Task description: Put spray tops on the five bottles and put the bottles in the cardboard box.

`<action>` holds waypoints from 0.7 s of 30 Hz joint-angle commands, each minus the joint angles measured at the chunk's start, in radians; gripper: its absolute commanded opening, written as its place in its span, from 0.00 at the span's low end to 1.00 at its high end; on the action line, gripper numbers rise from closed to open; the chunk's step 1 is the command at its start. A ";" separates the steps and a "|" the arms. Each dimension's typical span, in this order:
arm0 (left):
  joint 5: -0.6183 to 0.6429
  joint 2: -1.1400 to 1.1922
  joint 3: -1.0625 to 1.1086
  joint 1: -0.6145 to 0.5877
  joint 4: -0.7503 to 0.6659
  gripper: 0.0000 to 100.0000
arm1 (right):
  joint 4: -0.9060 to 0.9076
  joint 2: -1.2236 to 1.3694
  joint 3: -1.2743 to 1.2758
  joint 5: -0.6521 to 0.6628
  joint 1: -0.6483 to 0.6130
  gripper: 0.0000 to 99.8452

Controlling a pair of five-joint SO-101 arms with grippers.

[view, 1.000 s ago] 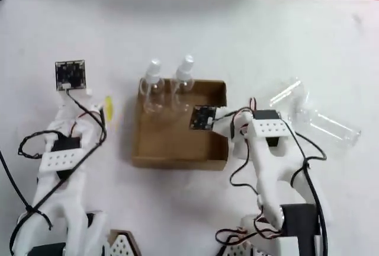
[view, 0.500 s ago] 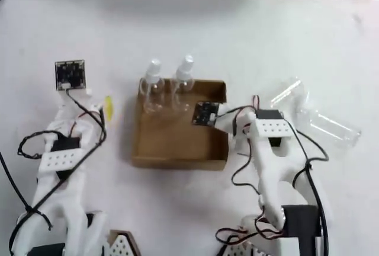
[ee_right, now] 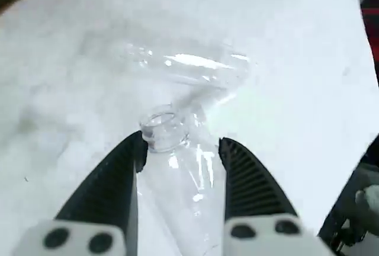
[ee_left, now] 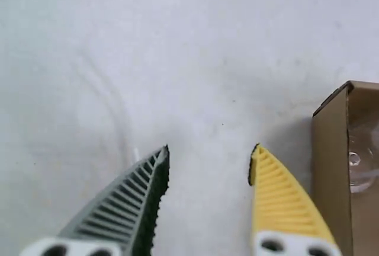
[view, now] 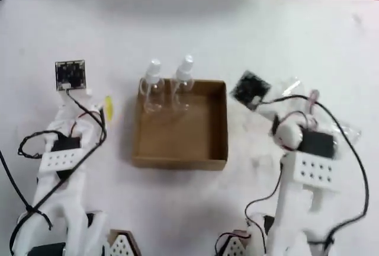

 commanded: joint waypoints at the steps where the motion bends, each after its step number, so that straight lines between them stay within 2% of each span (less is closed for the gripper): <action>1: -0.011 -0.002 -0.052 -0.010 -0.011 0.21 | 0.001 -0.093 -0.025 -0.129 0.127 0.02; 4: -0.011 -0.001 -0.052 -0.010 -0.011 0.21 | -0.051 -0.116 -0.021 -0.229 0.216 0.02; 10: -0.011 -0.001 -0.051 -0.010 -0.011 0.21 | -0.099 -0.120 -0.012 -0.522 0.357 0.02; 21: -0.011 -0.002 -0.051 -0.007 -0.011 0.21 | -0.176 -0.124 0.141 -0.864 0.381 0.02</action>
